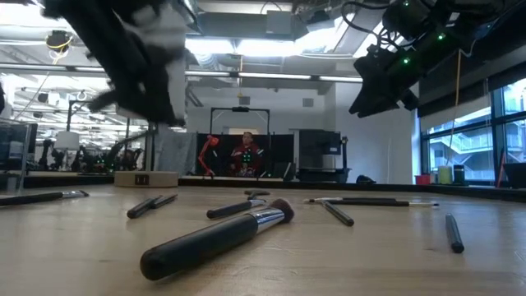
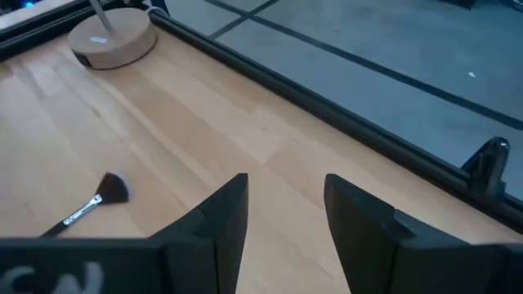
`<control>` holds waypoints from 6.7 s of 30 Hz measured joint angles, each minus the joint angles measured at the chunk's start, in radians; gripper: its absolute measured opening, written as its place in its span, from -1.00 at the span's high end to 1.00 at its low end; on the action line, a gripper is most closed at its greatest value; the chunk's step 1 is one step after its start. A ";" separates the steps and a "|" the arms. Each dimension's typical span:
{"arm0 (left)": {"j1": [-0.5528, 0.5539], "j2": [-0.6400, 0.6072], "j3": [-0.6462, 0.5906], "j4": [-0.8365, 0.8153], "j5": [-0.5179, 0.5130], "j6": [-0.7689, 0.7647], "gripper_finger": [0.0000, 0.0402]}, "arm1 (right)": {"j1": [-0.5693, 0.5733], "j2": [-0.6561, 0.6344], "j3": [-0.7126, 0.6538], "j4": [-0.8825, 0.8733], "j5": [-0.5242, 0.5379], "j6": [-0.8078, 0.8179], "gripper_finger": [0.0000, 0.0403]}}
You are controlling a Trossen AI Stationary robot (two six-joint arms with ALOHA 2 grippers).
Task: Put items in baskets/containers
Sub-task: Put the black blush brush into the transparent organizer, then put the black powder brush into the transparent organizer
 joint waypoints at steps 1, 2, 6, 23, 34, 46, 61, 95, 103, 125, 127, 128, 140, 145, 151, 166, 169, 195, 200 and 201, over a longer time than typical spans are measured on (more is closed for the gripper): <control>-0.034 -0.034 0.000 -0.004 -0.027 0.010 0.75 | 0.000 0.000 0.000 0.000 0.000 -0.001 0.20; -0.066 -0.071 0.000 -0.005 -0.044 0.027 0.75 | -0.002 0.000 0.000 0.000 0.000 -0.004 0.20; -0.189 -0.203 0.000 -0.009 -0.014 0.180 0.73 | -0.017 0.000 0.000 0.000 0.000 -0.001 0.20; -0.592 -0.338 -0.039 -0.194 -0.231 0.267 0.72 | -0.021 0.000 0.000 -0.002 -0.001 0.007 0.20; -0.677 -0.326 -0.105 -0.191 -0.253 0.113 0.72 | -0.021 0.000 0.000 -0.009 -0.001 0.005 0.20; -0.701 -0.270 -0.105 -0.193 -0.149 0.088 0.66 | -0.021 0.000 0.000 -0.009 -0.001 0.004 0.20; -0.700 -0.203 -0.105 -0.207 -0.139 0.022 0.61 | -0.021 0.000 0.000 0.010 -0.001 -0.015 0.20; -0.030 0.063 0.058 0.112 0.065 0.187 0.35 | -0.021 -0.034 0.058 -0.163 0.090 -0.050 0.20; 0.025 0.319 0.108 0.398 0.328 0.291 0.35 | -0.021 -0.092 0.055 -0.282 0.131 0.029 0.20; 0.229 0.692 0.457 0.435 0.392 1.051 0.36 | 0.006 -0.042 -0.033 -0.317 0.167 0.195 0.20; 0.260 0.701 0.477 0.444 0.396 1.081 0.36 | 0.006 -0.039 -0.048 -0.311 0.164 0.211 0.20; 0.273 0.704 0.481 0.455 0.399 1.098 0.36 | 0.006 -0.038 -0.053 -0.309 0.156 0.242 0.20; 0.311 0.611 0.485 0.302 0.549 0.633 0.36 | 0.000 -0.058 -0.015 -0.173 0.111 0.189 0.20; 0.310 0.577 0.525 0.181 0.382 0.680 0.36 | 0.016 -0.060 -0.015 -0.203 0.065 0.202 0.20; 0.208 0.626 0.524 0.140 0.293 0.623 0.36 | 0.079 -0.061 -0.016 -0.261 0.034 0.241 0.20; -0.214 0.685 0.617 0.087 0.424 -0.105 0.55 | 0.162 -0.060 0.002 -0.289 -0.003 0.291 0.20; -0.253 0.715 0.661 0.044 0.402 -0.200 0.55 | 0.162 -0.061 0.002 -0.296 -0.011 0.269 0.20; -0.249 1.013 1.101 -0.389 0.421 -0.157 0.35 | 0.161 -0.061 0.002 -0.358 -0.010 0.218 0.20; -0.250 1.045 1.100 -0.418 0.398 -0.159 0.17 | 0.161 -0.061 0.002 -0.389 -0.012 0.243 0.20; -0.250 1.046 1.101 -0.410 0.399 -0.164 0.15 | 0.161 -0.060 0.002 -0.397 -0.012 0.248 0.20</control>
